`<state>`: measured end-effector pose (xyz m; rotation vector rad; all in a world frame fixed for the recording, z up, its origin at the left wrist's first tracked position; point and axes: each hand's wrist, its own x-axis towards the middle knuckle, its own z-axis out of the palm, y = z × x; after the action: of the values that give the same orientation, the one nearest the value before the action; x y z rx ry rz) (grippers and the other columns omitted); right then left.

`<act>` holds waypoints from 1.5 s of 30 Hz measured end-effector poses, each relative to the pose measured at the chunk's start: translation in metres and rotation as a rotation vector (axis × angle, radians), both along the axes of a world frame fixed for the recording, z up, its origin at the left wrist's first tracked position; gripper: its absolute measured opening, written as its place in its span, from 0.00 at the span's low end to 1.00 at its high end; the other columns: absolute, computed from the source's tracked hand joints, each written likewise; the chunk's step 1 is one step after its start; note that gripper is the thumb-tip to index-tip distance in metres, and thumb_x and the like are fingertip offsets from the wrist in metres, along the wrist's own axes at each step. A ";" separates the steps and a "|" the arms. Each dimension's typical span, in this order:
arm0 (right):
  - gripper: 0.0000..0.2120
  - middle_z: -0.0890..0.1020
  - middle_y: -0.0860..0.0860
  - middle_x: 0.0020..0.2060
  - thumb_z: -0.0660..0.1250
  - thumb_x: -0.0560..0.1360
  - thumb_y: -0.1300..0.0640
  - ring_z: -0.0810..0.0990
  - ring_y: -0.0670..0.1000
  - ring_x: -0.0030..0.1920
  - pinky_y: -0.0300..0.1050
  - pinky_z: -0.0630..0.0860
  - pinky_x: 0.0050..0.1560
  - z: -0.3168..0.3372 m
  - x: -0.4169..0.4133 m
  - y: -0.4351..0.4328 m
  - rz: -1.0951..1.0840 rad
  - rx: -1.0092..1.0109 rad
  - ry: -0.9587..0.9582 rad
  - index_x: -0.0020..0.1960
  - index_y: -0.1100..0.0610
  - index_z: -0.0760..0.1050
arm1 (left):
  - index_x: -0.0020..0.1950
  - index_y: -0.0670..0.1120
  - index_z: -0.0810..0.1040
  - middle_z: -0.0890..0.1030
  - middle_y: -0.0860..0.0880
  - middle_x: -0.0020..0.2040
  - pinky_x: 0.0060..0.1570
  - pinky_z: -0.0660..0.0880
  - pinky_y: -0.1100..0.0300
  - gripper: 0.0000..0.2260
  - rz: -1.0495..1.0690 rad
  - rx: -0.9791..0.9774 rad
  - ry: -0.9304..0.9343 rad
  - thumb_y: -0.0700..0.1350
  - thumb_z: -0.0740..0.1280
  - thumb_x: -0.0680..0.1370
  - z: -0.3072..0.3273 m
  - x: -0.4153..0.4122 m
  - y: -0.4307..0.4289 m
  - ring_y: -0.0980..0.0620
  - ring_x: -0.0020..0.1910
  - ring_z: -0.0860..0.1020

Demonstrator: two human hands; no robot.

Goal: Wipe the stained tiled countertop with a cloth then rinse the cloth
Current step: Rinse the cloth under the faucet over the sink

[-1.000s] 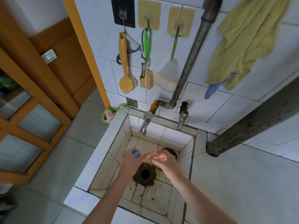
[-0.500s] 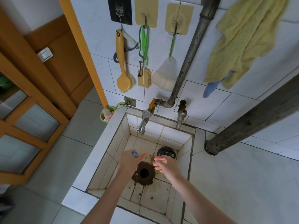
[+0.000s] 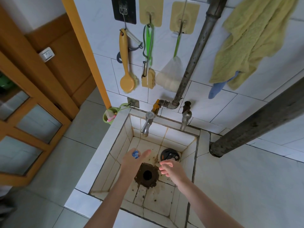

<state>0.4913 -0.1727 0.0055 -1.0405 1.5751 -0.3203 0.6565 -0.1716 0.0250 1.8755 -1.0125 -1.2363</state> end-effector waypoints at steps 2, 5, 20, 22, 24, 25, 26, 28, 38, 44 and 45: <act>0.09 0.82 0.50 0.47 0.60 0.79 0.60 0.80 0.46 0.46 0.45 0.75 0.58 0.000 -0.001 0.001 0.007 0.003 -0.001 0.57 0.57 0.75 | 0.31 0.46 0.64 0.64 0.49 0.27 0.30 0.64 0.64 0.24 0.015 0.002 0.007 0.66 0.66 0.63 0.004 -0.001 0.000 0.54 0.26 0.62; 0.10 0.82 0.49 0.46 0.60 0.79 0.59 0.80 0.46 0.46 0.45 0.75 0.59 0.000 0.000 0.001 0.026 0.002 -0.002 0.58 0.58 0.75 | 0.46 0.37 0.77 0.76 0.37 0.37 0.33 0.72 0.58 0.29 0.005 0.034 -0.083 0.65 0.65 0.68 0.008 -0.005 0.002 0.47 0.31 0.74; 0.10 0.82 0.52 0.49 0.60 0.79 0.60 0.81 0.46 0.45 0.43 0.77 0.55 -0.001 0.002 0.004 0.014 0.016 -0.009 0.59 0.58 0.75 | 0.28 0.45 0.69 0.62 0.52 0.24 0.27 0.59 0.63 0.23 -0.034 0.006 -0.110 0.58 0.56 0.78 -0.001 -0.006 0.003 0.56 0.22 0.60; 0.10 0.82 0.52 0.50 0.60 0.79 0.60 0.80 0.46 0.45 0.41 0.76 0.53 -0.001 0.002 0.004 0.013 0.022 -0.009 0.59 0.58 0.75 | 0.28 0.45 0.64 0.62 0.51 0.24 0.27 0.60 0.62 0.24 -0.050 0.029 -0.120 0.60 0.55 0.77 -0.004 -0.004 0.002 0.56 0.22 0.59; 0.10 0.82 0.53 0.50 0.60 0.79 0.61 0.80 0.46 0.45 0.38 0.76 0.50 0.000 0.003 0.004 0.013 0.024 -0.013 0.59 0.58 0.75 | 0.30 0.43 0.67 0.62 0.51 0.24 0.27 0.61 0.62 0.24 -0.047 0.045 -0.129 0.60 0.55 0.77 -0.007 -0.003 0.002 0.56 0.21 0.60; 0.10 0.82 0.52 0.49 0.60 0.79 0.61 0.80 0.45 0.45 0.38 0.76 0.49 0.000 0.003 0.004 0.011 0.025 -0.015 0.59 0.59 0.75 | 0.30 0.44 0.66 0.63 0.51 0.24 0.27 0.61 0.61 0.24 -0.046 0.052 -0.132 0.61 0.55 0.77 -0.008 -0.003 0.001 0.56 0.21 0.60; 0.10 0.82 0.52 0.49 0.60 0.79 0.61 0.80 0.45 0.45 0.38 0.76 0.50 0.000 0.003 0.005 0.009 0.027 -0.016 0.59 0.59 0.75 | 0.29 0.44 0.65 0.63 0.50 0.25 0.28 0.62 0.60 0.24 -0.047 0.055 -0.129 0.61 0.55 0.77 -0.009 -0.003 0.001 0.55 0.22 0.60; 0.10 0.82 0.50 0.48 0.60 0.79 0.60 0.81 0.45 0.45 0.40 0.77 0.52 -0.001 0.003 0.005 0.008 0.029 -0.013 0.59 0.58 0.75 | 0.29 0.45 0.63 0.63 0.50 0.26 0.30 0.62 0.59 0.23 -0.054 0.053 -0.088 0.62 0.56 0.76 -0.008 -0.002 0.001 0.54 0.23 0.61; 0.11 0.81 0.49 0.45 0.60 0.79 0.60 0.80 0.44 0.43 0.36 0.76 0.47 0.002 0.005 0.005 0.009 0.034 -0.020 0.59 0.58 0.75 | 0.31 0.45 0.65 0.63 0.50 0.26 0.26 0.59 0.62 0.23 -0.030 0.041 0.131 0.61 0.57 0.76 -0.005 0.002 -0.001 0.54 0.24 0.60; 0.11 0.82 0.49 0.46 0.59 0.80 0.59 0.80 0.44 0.43 0.36 0.76 0.47 0.002 0.008 0.006 0.000 0.040 -0.037 0.59 0.58 0.75 | 0.27 0.46 0.65 0.65 0.51 0.24 0.27 0.63 0.61 0.23 -0.029 0.088 0.014 0.56 0.55 0.79 -0.006 -0.004 -0.003 0.55 0.21 0.62; 0.11 0.82 0.49 0.46 0.59 0.80 0.59 0.80 0.44 0.43 0.36 0.76 0.47 0.003 0.008 0.006 -0.003 0.040 -0.042 0.59 0.58 0.75 | 0.27 0.47 0.65 0.66 0.51 0.24 0.26 0.64 0.63 0.22 -0.048 0.077 -0.034 0.55 0.55 0.80 -0.005 -0.004 -0.002 0.56 0.21 0.64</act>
<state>0.4996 -0.1665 0.0081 -0.9947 1.5394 -0.3098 0.6529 -0.1734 0.0199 1.9472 -1.0475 -1.2918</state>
